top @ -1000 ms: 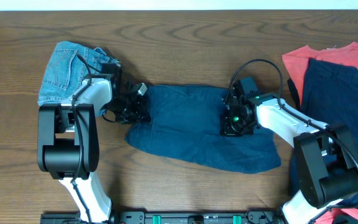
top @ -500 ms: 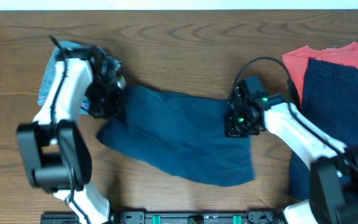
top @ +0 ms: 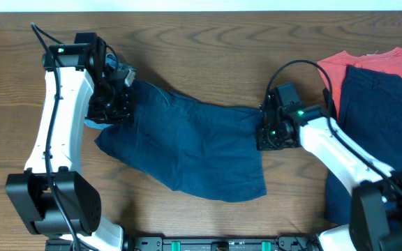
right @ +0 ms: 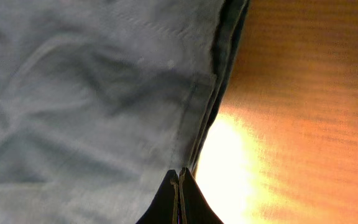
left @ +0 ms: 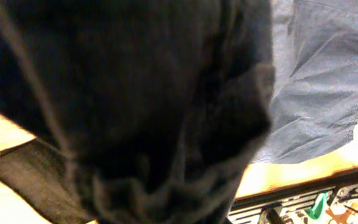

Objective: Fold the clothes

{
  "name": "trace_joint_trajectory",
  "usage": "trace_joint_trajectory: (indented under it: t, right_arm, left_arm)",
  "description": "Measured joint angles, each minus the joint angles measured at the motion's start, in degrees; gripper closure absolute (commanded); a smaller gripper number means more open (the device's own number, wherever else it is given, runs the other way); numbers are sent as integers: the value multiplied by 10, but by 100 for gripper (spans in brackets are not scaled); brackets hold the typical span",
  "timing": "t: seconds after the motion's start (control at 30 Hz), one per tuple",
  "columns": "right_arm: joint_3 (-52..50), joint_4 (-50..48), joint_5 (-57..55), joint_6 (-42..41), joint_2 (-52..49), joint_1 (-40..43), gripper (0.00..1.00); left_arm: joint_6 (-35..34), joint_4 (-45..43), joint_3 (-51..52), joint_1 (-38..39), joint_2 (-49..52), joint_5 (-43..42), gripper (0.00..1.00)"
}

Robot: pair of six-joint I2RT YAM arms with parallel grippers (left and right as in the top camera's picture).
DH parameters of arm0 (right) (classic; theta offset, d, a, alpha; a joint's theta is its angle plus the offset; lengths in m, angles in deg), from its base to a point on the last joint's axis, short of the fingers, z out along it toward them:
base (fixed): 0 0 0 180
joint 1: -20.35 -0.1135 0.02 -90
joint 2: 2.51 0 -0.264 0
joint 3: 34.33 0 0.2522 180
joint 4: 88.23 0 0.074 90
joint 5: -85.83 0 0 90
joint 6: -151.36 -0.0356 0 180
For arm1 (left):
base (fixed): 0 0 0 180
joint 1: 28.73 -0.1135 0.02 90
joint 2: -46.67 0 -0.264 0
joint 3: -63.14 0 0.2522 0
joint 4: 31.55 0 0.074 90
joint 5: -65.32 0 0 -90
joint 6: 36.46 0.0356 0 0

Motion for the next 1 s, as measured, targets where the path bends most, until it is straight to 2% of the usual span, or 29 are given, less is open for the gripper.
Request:
trace_joint_trajectory:
  t: [0.23,0.57,0.8,1.0]
  right_arm:
    - [0,-41,1,-1,-81,0,99]
    - [5,-37,4,-2,-86,2,99]
    - [7,-26,-2,-2,-86,2,99]
    - [7,-25,-2,-2,-86,2,99]
  left_arm:
    - [0,2,0,12,0,2,94]
    - [-10,40,-38,23,0,6,94]
    - [-36,-11,-39,122,0,10,94]
    - [-108,-82,7,217,0,10,94]
